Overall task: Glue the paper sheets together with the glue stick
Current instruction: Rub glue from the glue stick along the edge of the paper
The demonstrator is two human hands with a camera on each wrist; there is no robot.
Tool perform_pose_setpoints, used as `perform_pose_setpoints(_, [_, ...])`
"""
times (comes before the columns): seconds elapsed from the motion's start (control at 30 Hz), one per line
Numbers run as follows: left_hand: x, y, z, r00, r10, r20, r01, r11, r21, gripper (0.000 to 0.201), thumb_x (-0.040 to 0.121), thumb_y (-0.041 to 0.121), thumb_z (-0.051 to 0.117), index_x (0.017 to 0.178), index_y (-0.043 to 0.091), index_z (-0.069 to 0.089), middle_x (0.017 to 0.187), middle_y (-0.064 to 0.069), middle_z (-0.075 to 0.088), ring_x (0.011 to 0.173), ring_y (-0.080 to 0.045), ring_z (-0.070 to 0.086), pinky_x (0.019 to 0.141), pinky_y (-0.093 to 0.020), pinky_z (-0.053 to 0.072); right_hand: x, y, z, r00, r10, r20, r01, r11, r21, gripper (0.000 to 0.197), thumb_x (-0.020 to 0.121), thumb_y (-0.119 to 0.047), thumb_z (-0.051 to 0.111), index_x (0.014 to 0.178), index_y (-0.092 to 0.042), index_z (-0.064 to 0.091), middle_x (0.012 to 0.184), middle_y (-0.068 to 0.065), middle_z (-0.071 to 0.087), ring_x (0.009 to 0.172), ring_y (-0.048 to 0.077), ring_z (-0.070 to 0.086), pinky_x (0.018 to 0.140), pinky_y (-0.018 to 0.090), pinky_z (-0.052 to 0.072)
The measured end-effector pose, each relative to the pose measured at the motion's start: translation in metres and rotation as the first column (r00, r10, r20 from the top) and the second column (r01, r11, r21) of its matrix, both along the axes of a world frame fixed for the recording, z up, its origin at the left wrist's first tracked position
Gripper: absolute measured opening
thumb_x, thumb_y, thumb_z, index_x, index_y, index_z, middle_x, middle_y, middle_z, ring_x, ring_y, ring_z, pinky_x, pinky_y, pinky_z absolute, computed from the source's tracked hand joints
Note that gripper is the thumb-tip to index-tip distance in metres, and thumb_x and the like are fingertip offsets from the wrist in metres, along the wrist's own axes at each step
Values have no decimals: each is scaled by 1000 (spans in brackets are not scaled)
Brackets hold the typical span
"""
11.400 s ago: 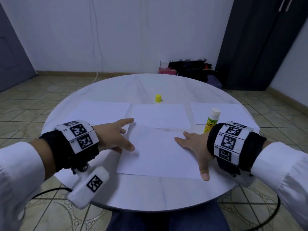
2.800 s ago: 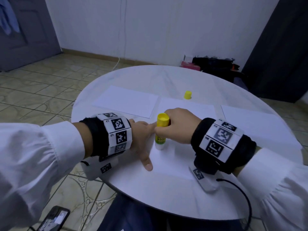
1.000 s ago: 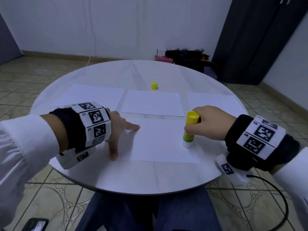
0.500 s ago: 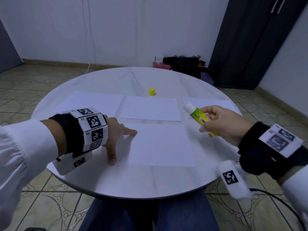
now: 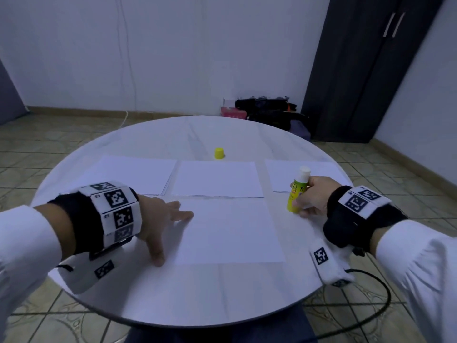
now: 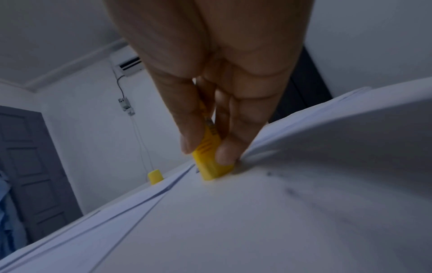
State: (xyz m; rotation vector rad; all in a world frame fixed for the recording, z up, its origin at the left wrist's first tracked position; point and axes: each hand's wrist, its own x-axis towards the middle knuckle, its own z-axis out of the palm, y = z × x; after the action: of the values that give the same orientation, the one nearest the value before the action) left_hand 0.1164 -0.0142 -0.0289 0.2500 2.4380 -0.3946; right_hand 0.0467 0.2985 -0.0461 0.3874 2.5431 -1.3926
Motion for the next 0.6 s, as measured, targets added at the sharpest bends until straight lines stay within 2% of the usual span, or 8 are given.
perform_pose_setpoints(0.07, [2,-2,-2,1000,-10,-20,11,1000,22,116,72,48,77,149,43,-9,160,9,-4,146,-13,12,114,-38,27,2,2,1,1000,20,4,-20,993,119,28,70,8,73,90,-7,61,89,18,67,81,35,65,80,42,55])
perform_pose_setpoints(0.1, [2,-3,-4,999,-25,-44,26,999,24,117,71,49,77,149,42,-10,160,8,-4,146,-14,10,116,-38,24,5,3,3,999,33,22,-36,978,206,26,69,1,77,84,-9,58,84,15,65,76,32,63,74,38,53])
perform_pose_setpoints(0.17, [4,-6,-6,996,-25,-85,29,999,35,120,70,53,77,149,40,-12,160,6,-7,148,-15,4,119,-38,16,15,3,9,994,46,103,-80,929,361,29,68,-12,81,76,-9,53,72,11,55,60,24,52,57,28,41])
perform_pose_setpoints(0.23, [4,-14,-3,995,5,-103,2,998,69,121,70,56,76,149,39,-13,160,6,-10,148,-16,-1,119,-36,11,29,1,16,978,68,195,-147,894,423,30,70,-20,80,79,-6,55,66,9,49,53,21,42,50,24,31])
perform_pose_setpoints(0.33, [-1,-35,7,989,95,-115,-79,987,140,117,71,58,74,149,40,-12,160,9,-7,148,-15,0,119,-38,14,55,-26,32,931,246,271,-350,816,460,27,79,-28,72,79,-8,55,69,6,52,54,19,42,45,22,31])
perform_pose_setpoints(0.43, [-12,-58,16,957,210,-202,-178,970,167,105,78,55,69,151,36,-4,161,7,5,146,-18,12,117,-37,20,69,-71,51,848,466,252,-523,657,543,29,84,-36,65,78,-10,54,76,4,57,53,15,44,47,20,35])
perform_pose_setpoints(0.5, [-21,-75,18,916,295,-272,-259,953,160,94,84,50,65,153,30,5,159,3,18,144,-19,23,113,-32,25,63,-107,59,824,538,181,-526,606,596,31,84,-38,65,76,-11,53,75,4,57,57,16,47,53,23,37])
perform_pose_setpoints(0.6, [-40,-109,16,871,379,-312,-357,926,125,80,90,46,59,153,21,16,157,-1,23,144,-20,24,112,-28,24,33,-164,65,809,581,88,-476,560,679,40,86,-41,63,65,-10,47,67,3,49,63,19,47,52,26,33])
